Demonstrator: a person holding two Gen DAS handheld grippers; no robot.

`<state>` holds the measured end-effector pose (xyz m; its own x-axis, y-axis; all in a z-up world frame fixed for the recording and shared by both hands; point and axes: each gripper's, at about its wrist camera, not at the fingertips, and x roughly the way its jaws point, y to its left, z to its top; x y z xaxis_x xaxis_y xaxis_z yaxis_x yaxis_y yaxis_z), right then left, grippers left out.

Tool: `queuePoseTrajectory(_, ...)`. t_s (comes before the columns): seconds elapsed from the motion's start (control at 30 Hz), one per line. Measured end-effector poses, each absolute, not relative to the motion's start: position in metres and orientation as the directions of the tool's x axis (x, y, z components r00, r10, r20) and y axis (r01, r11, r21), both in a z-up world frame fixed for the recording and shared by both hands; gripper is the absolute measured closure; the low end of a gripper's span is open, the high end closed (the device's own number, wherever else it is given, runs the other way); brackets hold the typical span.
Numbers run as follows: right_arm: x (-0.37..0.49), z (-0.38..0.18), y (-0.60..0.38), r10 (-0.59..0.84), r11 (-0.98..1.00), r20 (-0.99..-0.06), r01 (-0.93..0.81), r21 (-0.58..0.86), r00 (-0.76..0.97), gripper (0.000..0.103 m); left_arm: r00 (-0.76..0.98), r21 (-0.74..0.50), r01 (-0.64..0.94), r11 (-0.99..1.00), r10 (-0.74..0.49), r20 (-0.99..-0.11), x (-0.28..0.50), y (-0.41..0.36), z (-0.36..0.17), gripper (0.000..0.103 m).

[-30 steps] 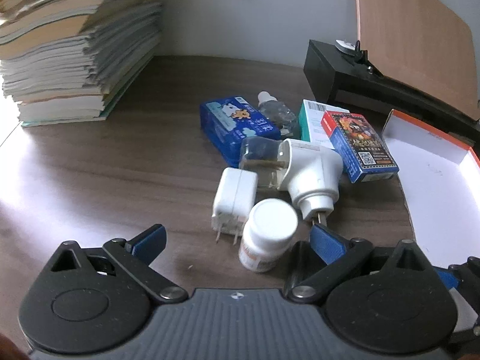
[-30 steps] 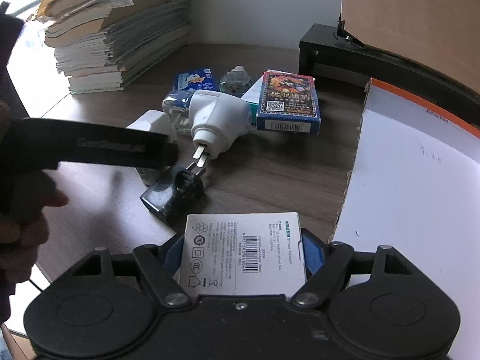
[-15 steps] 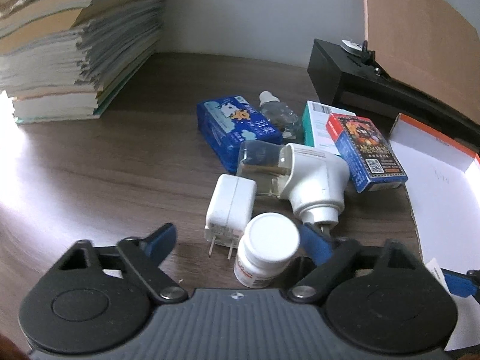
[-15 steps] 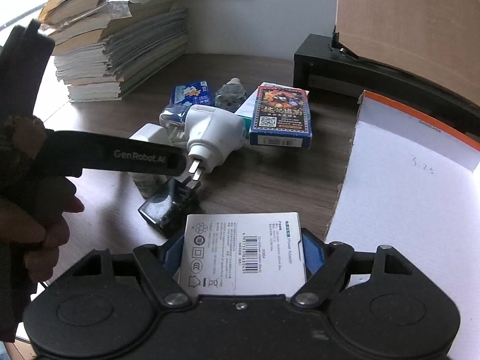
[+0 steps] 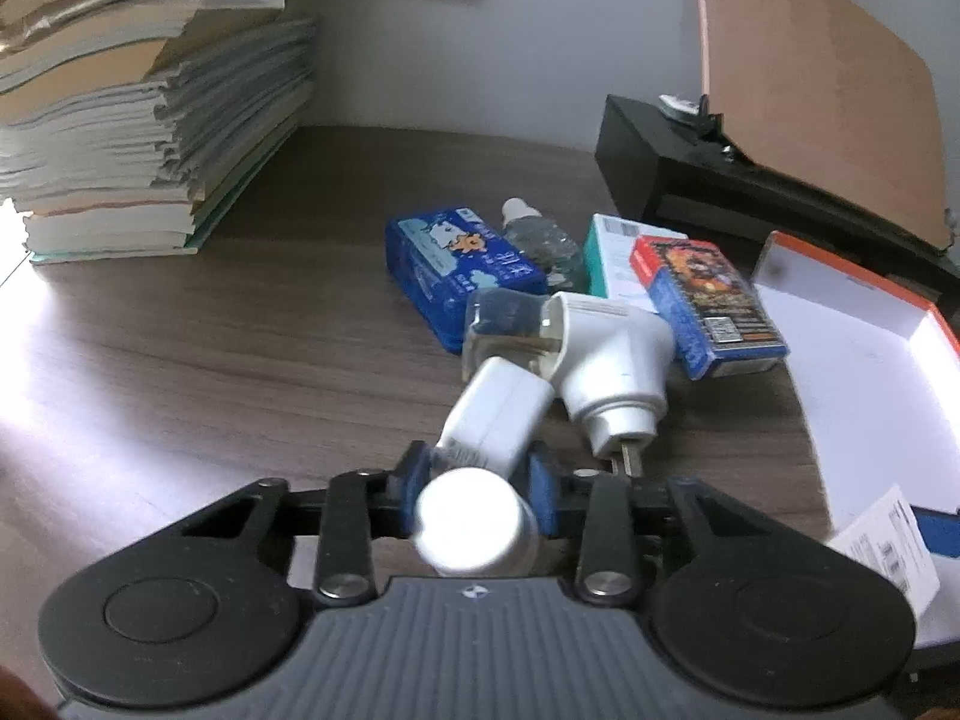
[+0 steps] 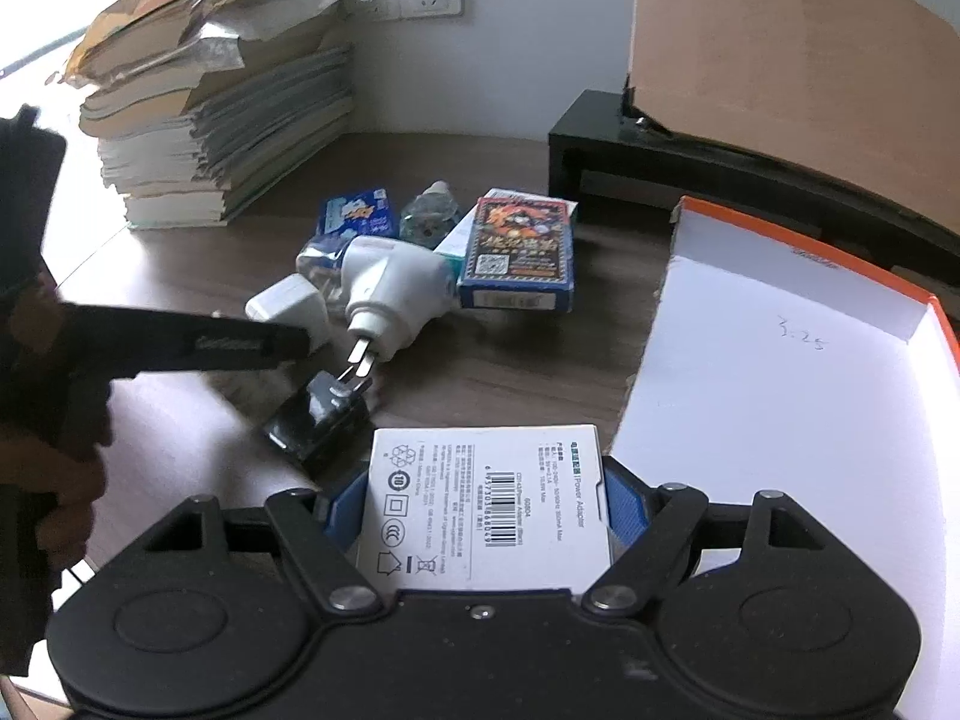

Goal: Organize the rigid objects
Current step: 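Carry the pill bottle and adapter box with both grippers over the orange-rimmed white tray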

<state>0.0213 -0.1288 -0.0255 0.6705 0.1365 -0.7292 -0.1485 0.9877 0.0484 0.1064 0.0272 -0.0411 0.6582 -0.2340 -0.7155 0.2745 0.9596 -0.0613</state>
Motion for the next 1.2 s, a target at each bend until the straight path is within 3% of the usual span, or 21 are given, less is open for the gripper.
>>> queuePoseTrajectory(0.6, 0.007, -0.005, -0.159, 0.118, 0.993, -0.675, -0.102, 0.063, 0.729, 0.010, 0.684, -0.082, 0.275, 0.958, -0.255, -0.683, 0.070, 0.025, -0.013, 0.073)
queuePoseTrajectory(1.2, -0.006, 0.046, -0.277, -0.146, 0.979, -0.601, 0.202, 0.025, 0.786, 0.010, 0.589, -0.131, 0.554, 0.822, -0.499, -0.635, 0.064, -0.118, 0.021, 0.073)
